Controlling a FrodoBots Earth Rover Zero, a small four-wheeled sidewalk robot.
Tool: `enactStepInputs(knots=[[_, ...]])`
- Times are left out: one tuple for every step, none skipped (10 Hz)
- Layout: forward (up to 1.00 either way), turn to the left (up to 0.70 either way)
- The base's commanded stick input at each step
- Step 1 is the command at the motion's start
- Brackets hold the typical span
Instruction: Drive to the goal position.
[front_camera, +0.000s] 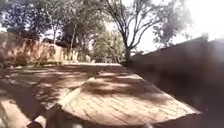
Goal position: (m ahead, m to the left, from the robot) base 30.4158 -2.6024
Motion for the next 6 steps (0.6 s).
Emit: enactStepInputs(knots=[[0.70,0.00],[0.70,0.00],[0.70,0.00],[0.70,0.00],[0.70,0.00],[0.70,0.00]])
